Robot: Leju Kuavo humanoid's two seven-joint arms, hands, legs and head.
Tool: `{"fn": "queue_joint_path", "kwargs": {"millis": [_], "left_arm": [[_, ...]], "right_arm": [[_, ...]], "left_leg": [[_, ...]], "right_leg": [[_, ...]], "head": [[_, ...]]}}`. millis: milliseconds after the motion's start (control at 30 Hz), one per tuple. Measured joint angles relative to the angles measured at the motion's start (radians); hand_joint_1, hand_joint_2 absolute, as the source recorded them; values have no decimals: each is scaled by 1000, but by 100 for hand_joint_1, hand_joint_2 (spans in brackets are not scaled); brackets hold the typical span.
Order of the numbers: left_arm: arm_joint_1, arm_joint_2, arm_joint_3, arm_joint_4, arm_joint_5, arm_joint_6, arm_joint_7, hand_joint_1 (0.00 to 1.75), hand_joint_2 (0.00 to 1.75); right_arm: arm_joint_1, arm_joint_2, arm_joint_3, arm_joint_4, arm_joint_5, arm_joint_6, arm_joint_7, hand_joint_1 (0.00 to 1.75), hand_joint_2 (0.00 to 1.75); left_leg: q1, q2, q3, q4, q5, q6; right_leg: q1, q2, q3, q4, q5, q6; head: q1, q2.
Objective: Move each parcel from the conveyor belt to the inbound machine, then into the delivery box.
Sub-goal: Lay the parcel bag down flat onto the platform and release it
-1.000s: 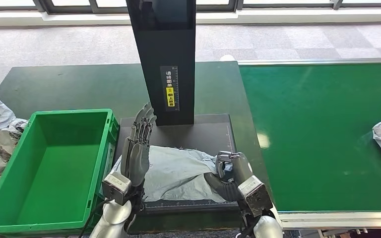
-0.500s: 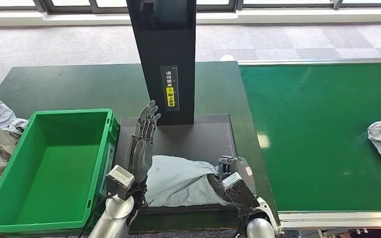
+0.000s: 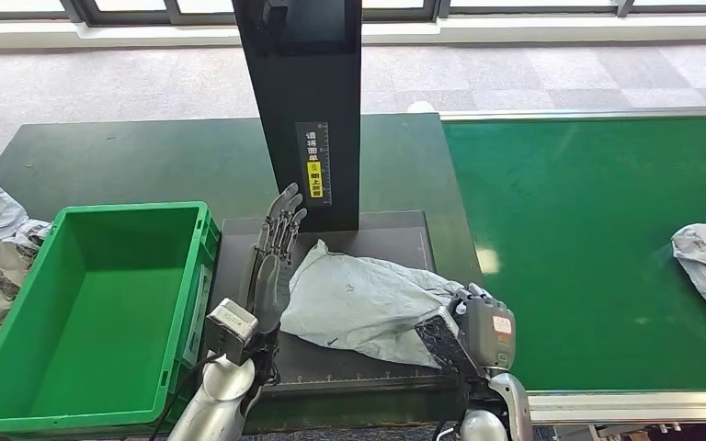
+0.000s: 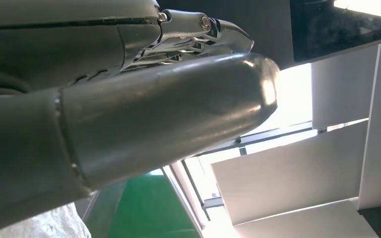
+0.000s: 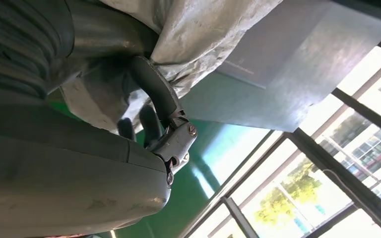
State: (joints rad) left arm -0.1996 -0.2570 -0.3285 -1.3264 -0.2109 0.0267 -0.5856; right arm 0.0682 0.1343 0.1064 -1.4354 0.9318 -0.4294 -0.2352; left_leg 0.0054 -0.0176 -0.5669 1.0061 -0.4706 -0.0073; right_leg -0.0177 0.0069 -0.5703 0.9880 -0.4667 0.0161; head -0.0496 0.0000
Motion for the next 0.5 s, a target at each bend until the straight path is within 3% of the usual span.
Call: {"fn": "queue_joint_path", "kwargs": {"millis": [167,500], "left_arm": [[-1,0,-9,4,1,0,3,0,0],[-4,0,-13,15,14,0,10,0,0]], "right_arm": [[-13,-4,-16,31,-14,-3,-6,0,175],[-36,-8,-19,52,-91,103,-56,0,175]], "left_leg": [[0,0,0,0,0,0],[0,0,0,0,0,0]], "right_leg": [[0,0,0,0,0,0],[0,0,0,0,0,0]], "head": [[0,0],[0,0]]}}
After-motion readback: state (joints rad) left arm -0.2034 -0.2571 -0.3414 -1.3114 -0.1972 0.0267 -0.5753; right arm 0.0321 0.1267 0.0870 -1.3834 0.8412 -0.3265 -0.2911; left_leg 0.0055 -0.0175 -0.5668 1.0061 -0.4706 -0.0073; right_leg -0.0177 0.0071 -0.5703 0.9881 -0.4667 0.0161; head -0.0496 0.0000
